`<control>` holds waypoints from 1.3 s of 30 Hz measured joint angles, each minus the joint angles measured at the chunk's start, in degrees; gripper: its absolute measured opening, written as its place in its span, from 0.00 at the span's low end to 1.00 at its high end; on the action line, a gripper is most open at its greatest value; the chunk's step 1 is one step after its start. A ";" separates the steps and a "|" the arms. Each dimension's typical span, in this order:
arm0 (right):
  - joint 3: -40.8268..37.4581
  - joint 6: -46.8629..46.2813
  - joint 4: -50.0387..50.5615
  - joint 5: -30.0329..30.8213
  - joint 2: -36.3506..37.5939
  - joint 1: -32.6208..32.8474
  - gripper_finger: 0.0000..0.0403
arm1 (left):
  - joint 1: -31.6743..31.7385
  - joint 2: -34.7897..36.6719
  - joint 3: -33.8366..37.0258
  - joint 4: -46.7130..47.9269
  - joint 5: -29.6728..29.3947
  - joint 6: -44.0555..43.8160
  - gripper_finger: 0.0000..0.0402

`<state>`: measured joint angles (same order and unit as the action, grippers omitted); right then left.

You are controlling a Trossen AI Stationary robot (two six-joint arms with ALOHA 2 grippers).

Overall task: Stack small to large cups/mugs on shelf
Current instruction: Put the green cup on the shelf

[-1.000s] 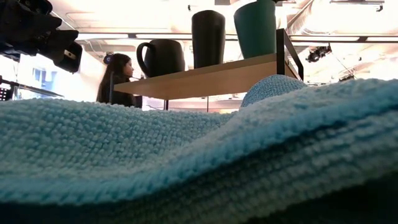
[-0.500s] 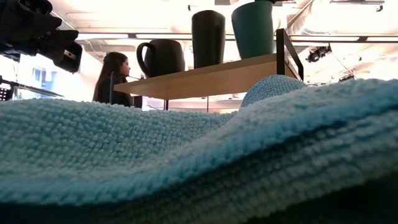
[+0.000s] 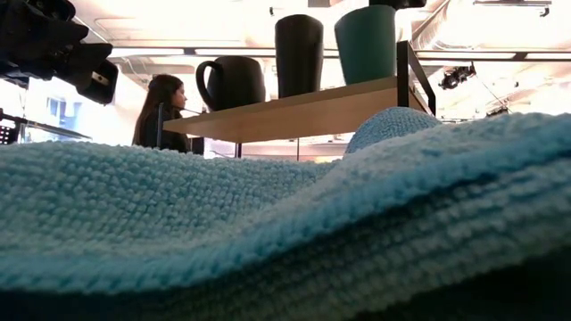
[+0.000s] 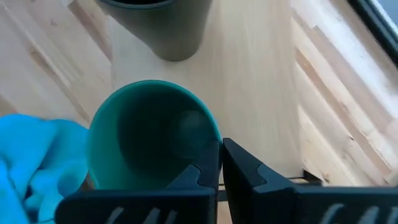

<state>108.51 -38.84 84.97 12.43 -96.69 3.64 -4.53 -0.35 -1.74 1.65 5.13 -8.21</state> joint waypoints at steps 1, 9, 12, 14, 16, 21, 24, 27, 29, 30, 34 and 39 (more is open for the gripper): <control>0.00 -0.19 0.39 0.52 0.33 0.00 0.00 | 0.00 0.00 0.00 -0.03 0.00 0.00 0.31; -2.11 -0.60 -0.53 0.15 1.07 -0.24 0.00 | 0.01 -0.01 0.00 -0.02 -0.07 0.26 0.31; -4.51 -0.55 -1.97 -0.97 1.26 -0.26 0.00 | 0.01 0.00 0.00 -0.02 -0.14 0.27 0.31; -6.10 -0.20 -3.60 -1.66 1.51 -0.27 0.00 | -0.01 -0.01 0.00 -0.02 -0.15 0.26 0.31; -6.68 -0.16 -4.67 -1.88 1.56 -0.26 0.00 | 0.01 0.00 0.00 -0.02 -0.17 0.24 0.31; -6.69 0.05 -3.86 -1.90 2.40 -0.39 0.00 | 0.01 -0.01 0.00 0.02 -0.17 0.24 0.31; -6.69 -0.51 -3.79 -1.31 3.65 -0.58 0.00 | 0.01 0.01 0.00 0.02 -0.17 0.24 0.31; -6.69 -1.21 -3.81 -0.65 4.50 -0.68 0.00 | 0.01 -0.01 0.00 0.02 -0.18 0.25 0.31; -6.69 -1.21 -3.81 -0.42 4.85 -0.70 0.00 | 0.01 0.01 0.00 0.00 -0.20 0.28 0.31; -6.69 -1.21 -3.81 -0.42 4.89 -0.70 0.00 | 0.01 0.01 0.00 0.00 -0.20 0.28 0.31; -6.69 -0.93 -3.83 -0.41 4.77 -0.74 0.00 | 0.01 0.00 0.00 0.00 -0.20 0.34 0.31; -6.69 -0.33 -3.81 -0.40 4.53 -0.76 0.00 | 0.01 0.00 0.00 0.00 -0.20 0.44 0.31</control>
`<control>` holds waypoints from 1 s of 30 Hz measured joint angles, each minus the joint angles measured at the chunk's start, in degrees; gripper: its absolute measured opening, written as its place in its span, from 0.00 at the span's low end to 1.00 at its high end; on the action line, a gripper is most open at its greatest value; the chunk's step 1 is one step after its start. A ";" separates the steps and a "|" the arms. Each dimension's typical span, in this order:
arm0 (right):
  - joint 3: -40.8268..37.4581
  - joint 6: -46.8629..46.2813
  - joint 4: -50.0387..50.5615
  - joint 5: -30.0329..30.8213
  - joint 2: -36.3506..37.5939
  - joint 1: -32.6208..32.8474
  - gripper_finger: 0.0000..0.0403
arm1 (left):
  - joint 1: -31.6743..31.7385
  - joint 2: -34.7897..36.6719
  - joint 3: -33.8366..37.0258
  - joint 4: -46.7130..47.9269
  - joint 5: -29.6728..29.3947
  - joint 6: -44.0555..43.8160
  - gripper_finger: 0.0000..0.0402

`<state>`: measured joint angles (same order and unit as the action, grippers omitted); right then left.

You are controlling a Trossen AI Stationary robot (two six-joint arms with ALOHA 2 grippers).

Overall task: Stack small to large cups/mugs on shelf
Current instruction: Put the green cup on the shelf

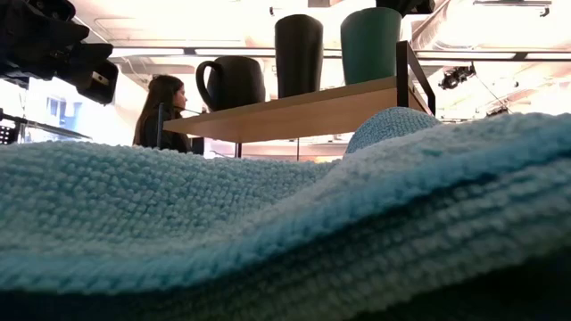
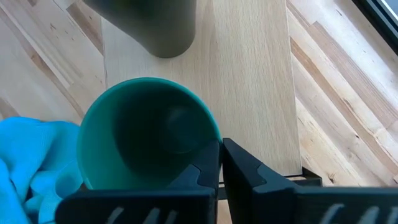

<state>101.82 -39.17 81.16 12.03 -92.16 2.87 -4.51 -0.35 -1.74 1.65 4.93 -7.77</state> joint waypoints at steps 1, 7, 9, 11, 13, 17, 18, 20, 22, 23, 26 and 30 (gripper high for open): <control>0.00 0.03 0.00 0.00 0.00 0.00 0.00 | 0.00 0.01 0.00 0.00 0.00 0.00 0.31; 0.00 0.10 0.18 -0.18 0.00 0.00 0.00 | 0.00 0.01 0.00 0.00 0.00 0.00 0.31; 0.00 0.08 0.26 -0.24 0.00 0.00 0.00 | 0.00 0.01 0.00 0.00 0.00 0.00 0.31; 0.00 0.06 0.27 -0.30 0.00 0.00 0.00 | 0.00 -0.01 0.00 0.00 0.00 -0.02 0.31; 0.00 0.03 0.27 -0.53 0.00 0.00 0.00 | 0.00 0.00 0.00 0.00 0.00 0.00 0.31; 0.00 -0.03 0.27 -0.74 0.00 0.00 0.00 | 0.00 0.01 0.00 0.00 0.00 0.00 0.31; 0.00 -0.03 0.27 -0.74 0.00 0.00 0.00 | 0.00 0.01 0.00 0.00 0.00 0.00 0.31; 0.00 -0.03 0.27 -0.76 0.00 0.00 0.00 | 0.00 0.01 0.00 0.00 0.00 0.00 0.31; 0.00 -0.03 0.27 -0.76 0.00 0.00 0.00 | 0.00 0.00 0.00 0.00 0.00 -0.01 0.31; 0.00 -0.03 0.27 -0.77 0.00 0.00 0.00 | 0.00 0.01 0.00 0.00 0.00 0.00 0.31; 0.00 -0.03 0.27 -0.92 0.00 0.00 0.01 | 0.00 0.00 0.00 0.00 0.00 -0.01 0.31; 0.00 -0.03 0.29 -1.04 0.00 0.00 0.07 | 0.00 0.01 0.00 0.00 0.00 -0.02 0.31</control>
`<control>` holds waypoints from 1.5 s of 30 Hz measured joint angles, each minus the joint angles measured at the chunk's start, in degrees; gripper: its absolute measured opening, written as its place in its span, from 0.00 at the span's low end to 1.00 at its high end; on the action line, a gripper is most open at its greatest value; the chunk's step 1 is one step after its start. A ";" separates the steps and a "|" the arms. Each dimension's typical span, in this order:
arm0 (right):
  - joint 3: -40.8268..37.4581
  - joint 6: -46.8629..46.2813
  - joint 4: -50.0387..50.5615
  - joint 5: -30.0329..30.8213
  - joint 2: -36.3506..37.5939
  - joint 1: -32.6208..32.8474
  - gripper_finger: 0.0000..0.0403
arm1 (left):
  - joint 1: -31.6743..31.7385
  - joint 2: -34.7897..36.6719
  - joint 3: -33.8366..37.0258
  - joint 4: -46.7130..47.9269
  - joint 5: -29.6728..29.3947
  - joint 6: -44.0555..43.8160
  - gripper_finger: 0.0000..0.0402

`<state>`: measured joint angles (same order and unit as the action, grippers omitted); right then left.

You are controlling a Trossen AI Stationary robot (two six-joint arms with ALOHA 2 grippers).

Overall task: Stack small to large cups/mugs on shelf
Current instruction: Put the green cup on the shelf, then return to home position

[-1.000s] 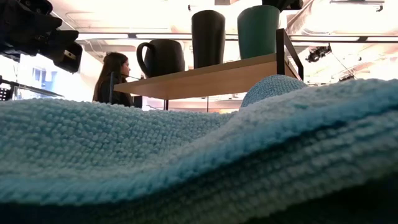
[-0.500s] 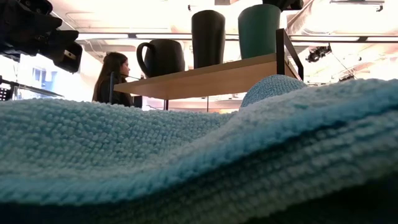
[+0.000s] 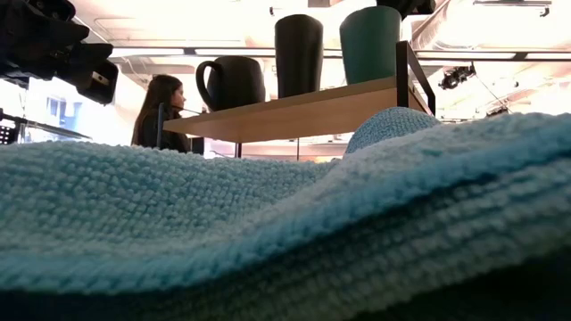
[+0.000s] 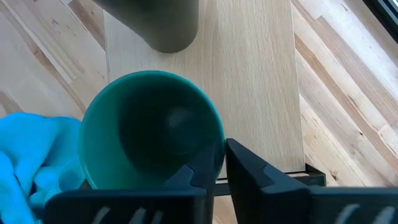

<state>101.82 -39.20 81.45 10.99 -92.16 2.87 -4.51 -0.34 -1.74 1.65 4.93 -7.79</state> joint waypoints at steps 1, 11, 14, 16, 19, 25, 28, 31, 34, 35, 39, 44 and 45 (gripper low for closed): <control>0.00 0.00 0.00 0.00 0.00 0.00 0.08 | 0.00 0.00 0.00 0.00 0.00 0.00 0.31; 0.00 -0.47 0.22 0.58 0.00 0.00 0.13 | 0.00 -0.01 0.00 -0.02 0.00 0.00 0.31; 0.00 -0.48 0.22 0.58 0.00 0.00 0.13 | 0.00 -0.01 0.00 -0.02 0.00 0.00 0.31; 0.00 -0.48 0.22 0.60 0.00 0.00 0.14 | 0.00 -0.02 0.00 0.00 0.00 0.00 0.31; 0.00 -0.46 0.22 0.60 0.00 0.00 0.16 | 0.00 0.00 0.00 0.00 0.00 0.00 0.31; 0.00 -0.92 0.16 0.54 1.28 0.00 0.22 | 0.00 0.00 0.00 -0.07 0.00 -0.21 0.31; 0.00 -0.90 -1.10 0.29 2.67 0.01 0.24 | 0.00 0.00 0.00 -0.13 0.00 -0.57 0.31; 0.00 -0.91 -2.98 0.18 4.27 0.17 0.25 | 0.00 0.00 0.01 -0.16 0.00 -1.14 0.31; 0.02 -0.80 -4.28 -0.05 5.92 0.36 0.25 | 0.00 0.00 0.02 -0.27 0.00 -1.75 0.31; 0.02 -0.36 -4.70 -0.03 6.39 0.52 0.25 | 0.00 0.00 0.02 -0.37 0.00 -2.18 0.31; 0.02 2.24 -6.63 -0.03 8.61 1.29 0.25 | 0.00 -0.01 0.02 -1.39 0.00 -3.93 0.31; 0.02 5.13 -9.88 1.89 11.44 2.46 0.25 | 0.00 -0.02 0.02 -2.70 0.00 -6.35 0.31; 0.02 5.90 -10.34 2.53 12.06 2.84 0.25 | 0.00 -0.02 0.02 -3.12 0.00 -6.88 0.31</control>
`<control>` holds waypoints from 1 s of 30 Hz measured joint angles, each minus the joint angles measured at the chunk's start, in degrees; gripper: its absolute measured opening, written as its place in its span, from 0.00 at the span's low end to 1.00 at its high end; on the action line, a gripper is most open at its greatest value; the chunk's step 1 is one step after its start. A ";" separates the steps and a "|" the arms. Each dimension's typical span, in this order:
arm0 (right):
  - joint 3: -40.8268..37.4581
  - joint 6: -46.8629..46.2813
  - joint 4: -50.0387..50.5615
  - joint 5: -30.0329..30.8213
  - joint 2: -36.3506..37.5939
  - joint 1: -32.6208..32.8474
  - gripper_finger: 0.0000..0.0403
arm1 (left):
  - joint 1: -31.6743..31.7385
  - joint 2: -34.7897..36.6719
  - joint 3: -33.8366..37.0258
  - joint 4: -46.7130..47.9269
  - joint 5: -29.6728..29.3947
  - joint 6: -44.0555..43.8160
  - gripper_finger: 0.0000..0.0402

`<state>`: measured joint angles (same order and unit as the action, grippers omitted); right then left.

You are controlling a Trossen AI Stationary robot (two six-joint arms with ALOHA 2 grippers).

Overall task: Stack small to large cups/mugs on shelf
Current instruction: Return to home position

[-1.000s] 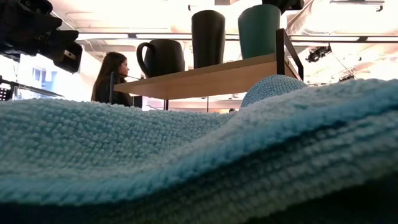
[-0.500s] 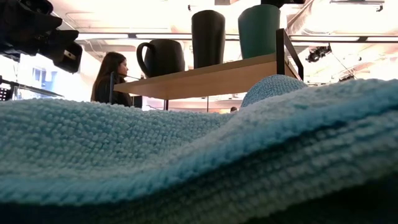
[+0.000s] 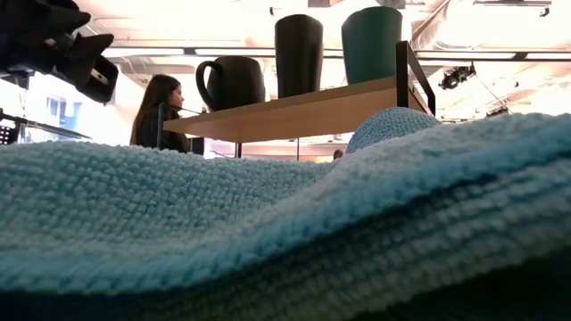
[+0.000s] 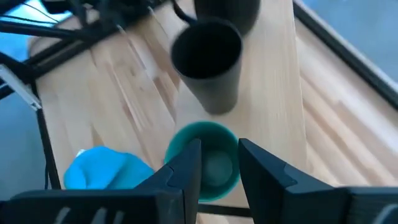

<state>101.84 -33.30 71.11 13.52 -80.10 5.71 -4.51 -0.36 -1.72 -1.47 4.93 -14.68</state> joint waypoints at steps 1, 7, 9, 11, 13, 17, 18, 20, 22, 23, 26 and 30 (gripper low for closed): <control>0.00 1.05 -0.53 0.41 0.63 0.44 0.25 | 0.00 0.00 0.00 -0.50 0.00 -0.50 0.31; 0.00 9.88 -5.01 5.84 4.32 5.15 0.25 | -0.02 0.00 0.00 -4.47 0.00 -1.39 0.31; 0.00 13.16 -6.19 8.79 5.51 7.47 0.25 | 0.00 0.02 0.00 -5.64 0.00 -1.70 0.31; 0.00 16.47 -6.39 11.75 6.52 10.07 0.25 | -0.02 0.00 0.00 -6.32 0.00 -2.21 0.31; 0.00 19.68 -6.26 14.68 7.46 12.84 0.25 | -0.02 0.00 0.00 -7.44 0.02 -2.62 0.31; 0.00 24.24 -6.22 20.03 9.12 17.70 0.25 | 0.00 0.00 0.00 -10.00 0.00 -2.78 0.31; 0.00 24.71 -6.20 20.95 9.53 18.68 0.25 | 0.00 0.00 0.00 -10.92 0.00 -2.78 0.31; 0.00 26.36 -6.18 22.10 10.36 20.50 0.25 | -0.02 0.02 0.00 -12.65 0.00 -2.51 0.31; 0.00 28.30 -6.18 22.45 11.08 22.18 0.25 | 0.00 0.00 0.00 -14.25 0.06 -1.97 0.31; 0.00 29.08 -6.19 22.46 11.36 22.96 0.25 | 0.00 0.00 0.00 -15.51 0.47 -1.10 0.31; 0.00 29.73 -6.22 22.65 12.14 24.69 0.25 | 0.00 0.02 -0.70 -17.22 4.99 4.54 0.31; 0.00 29.90 -6.24 23.62 12.88 26.36 0.25 | 0.04 0.03 -2.19 -16.17 6.45 8.34 0.31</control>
<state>101.84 -3.40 64.87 37.14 -67.23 32.07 -4.47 -0.33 -3.90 -17.65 11.38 -6.33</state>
